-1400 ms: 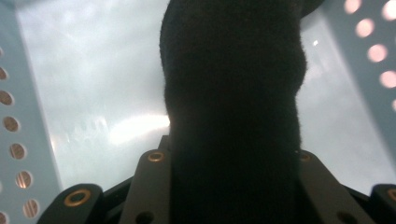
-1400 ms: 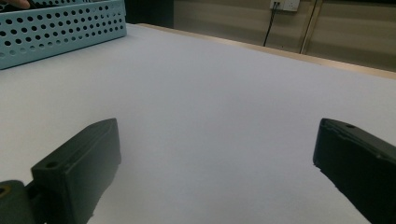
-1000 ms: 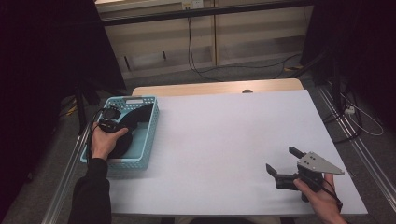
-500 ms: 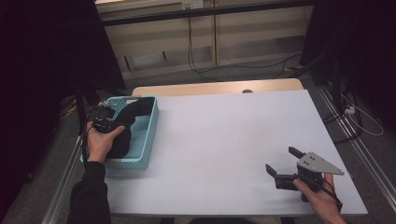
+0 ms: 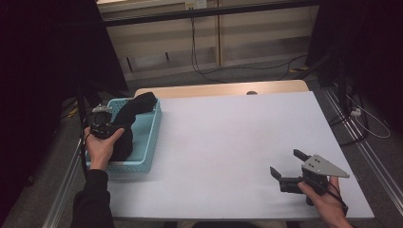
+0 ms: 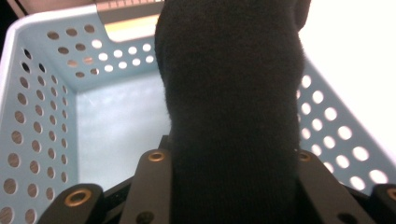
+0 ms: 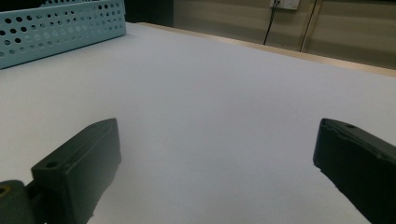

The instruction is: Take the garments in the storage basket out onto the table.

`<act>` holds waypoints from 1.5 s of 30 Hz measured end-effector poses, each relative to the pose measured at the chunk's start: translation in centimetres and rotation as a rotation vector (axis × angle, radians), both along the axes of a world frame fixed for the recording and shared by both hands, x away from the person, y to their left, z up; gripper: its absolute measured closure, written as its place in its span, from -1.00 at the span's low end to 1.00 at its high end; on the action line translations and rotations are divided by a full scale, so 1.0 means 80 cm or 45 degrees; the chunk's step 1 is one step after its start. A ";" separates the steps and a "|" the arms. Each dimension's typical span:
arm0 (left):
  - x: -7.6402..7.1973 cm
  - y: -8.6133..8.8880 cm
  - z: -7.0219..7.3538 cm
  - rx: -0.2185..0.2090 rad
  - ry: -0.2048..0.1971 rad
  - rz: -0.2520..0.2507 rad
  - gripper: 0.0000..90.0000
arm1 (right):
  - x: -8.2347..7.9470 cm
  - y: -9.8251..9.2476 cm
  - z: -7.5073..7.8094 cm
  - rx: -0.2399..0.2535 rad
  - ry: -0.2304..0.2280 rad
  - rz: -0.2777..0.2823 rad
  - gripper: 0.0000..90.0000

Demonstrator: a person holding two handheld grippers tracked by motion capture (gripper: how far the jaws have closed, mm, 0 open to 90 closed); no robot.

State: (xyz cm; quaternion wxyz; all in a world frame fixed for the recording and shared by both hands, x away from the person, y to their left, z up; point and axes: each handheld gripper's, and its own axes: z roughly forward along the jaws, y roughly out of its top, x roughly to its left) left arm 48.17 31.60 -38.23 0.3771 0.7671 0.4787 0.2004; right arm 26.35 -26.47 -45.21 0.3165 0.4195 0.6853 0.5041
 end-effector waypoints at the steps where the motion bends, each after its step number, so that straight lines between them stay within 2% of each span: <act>1: 0.000 0.000 0.000 0.000 0.000 0.000 0.49 | 0.000 0.000 0.000 -0.001 -0.001 0.001 -0.99; 2: -0.002 0.002 0.002 -0.014 -0.026 0.012 0.49 | 0.000 0.000 0.000 -0.001 -0.002 0.000 -0.99; 3: -0.002 0.002 0.002 -0.014 -0.026 0.012 0.49 | 0.000 0.000 0.000 -0.001 -0.002 0.000 -0.99; 4: -0.004 0.004 0.004 -0.043 -0.043 0.023 0.49 | -0.001 0.000 0.000 -0.003 -0.002 0.000 -0.99; 5: -0.004 0.004 0.004 -0.043 -0.043 0.023 0.49 | -0.001 0.000 0.000 -0.003 -0.002 0.000 -0.99; 6: -0.006 0.004 0.006 -0.054 -0.079 0.028 0.49 | -0.001 0.000 0.000 -0.003 -0.003 0.001 -0.99; 7: -0.006 0.004 0.006 -0.054 -0.079 0.028 0.49 | -0.001 0.000 0.000 -0.003 -0.002 0.001 -0.99; 8: -0.009 0.004 0.008 -0.059 -0.114 0.031 0.49 | -0.001 0.000 0.000 -0.003 -0.002 0.001 -0.99; 10: -0.011 0.003 0.009 -0.072 -0.135 0.026 0.49 | -0.001 0.000 0.000 -0.002 -0.003 0.002 -0.99; 16: -0.014 -0.003 0.011 -0.064 -0.183 0.016 0.49 | -0.001 0.001 0.000 -0.008 -0.004 0.008 -0.99; 19: -0.015 -0.003 0.013 -0.087 -0.206 0.019 0.49 | -0.001 0.001 0.000 -0.007 -0.005 0.009 -0.99; 20: -0.018 -0.001 0.016 -0.118 -0.236 0.020 0.49 | -0.001 0.001 0.000 -0.008 -0.006 0.010 -0.99; 21: -0.018 -0.001 0.016 -0.118 -0.236 0.020 0.49 | -0.001 0.001 0.000 -0.008 -0.006 0.010 -0.99; 22: -0.021 0.001 0.019 -0.133 -0.273 0.013 0.49 | -0.001 0.001 0.000 -0.008 -0.006 0.009 -0.99; 23: -0.021 0.001 0.019 -0.133 -0.273 0.013 0.49 | -0.001 0.001 0.000 -0.008 -0.006 0.009 -0.99; 24: -0.023 0.002 0.022 -0.152 -0.300 0.012 0.49 | -0.001 0.001 0.000 -0.008 -0.006 0.009 -0.99; 27: -0.025 0.003 0.024 -0.164 -0.318 0.010 0.49 | -0.001 0.001 0.000 -0.008 -0.006 0.009 -0.99; 28: -0.026 0.003 0.026 -0.183 -0.333 0.006 0.49 | -0.001 0.001 0.000 -0.006 -0.007 0.007 -0.99; 33: -0.029 0.002 0.030 -0.217 -0.351 -0.005 0.48 | -0.001 0.001 0.000 -0.006 -0.008 0.008 -0.99; 35: -0.030 0.001 0.032 -0.227 -0.369 -0.011 0.48 | -0.001 0.001 0.000 -0.007 -0.009 0.009 -0.99; 36: -0.033 0.001 0.035 -0.234 -0.399 -0.013 0.48 | -0.001 0.001 0.000 -0.007 -0.010 0.010 -0.99; 37: -0.033 0.001 0.035 -0.234 -0.399 -0.013 0.48 | -0.001 0.001 0.000 -0.007 -0.010 0.010 -0.99; 38: -0.036 0.001 0.037 -0.253 -0.430 -0.025 0.48 | -0.001 0.001 0.000 -0.007 -0.010 0.011 -0.99; 39: -0.036 0.001 0.037 -0.253 -0.430 -0.025 0.48 | -0.001 0.001 0.000 -0.007 -0.010 0.011 -0.99; 42: -0.040 0.000 0.042 -0.273 -0.477 -0.039 0.48 | -0.001 0.001 0.000 -0.007 -0.008 0.011 -0.99; 45: -0.042 0.000 0.044 -0.294 -0.481 -0.044 0.48 | -0.001 0.001 0.000 -0.007 -0.008 0.011 -0.99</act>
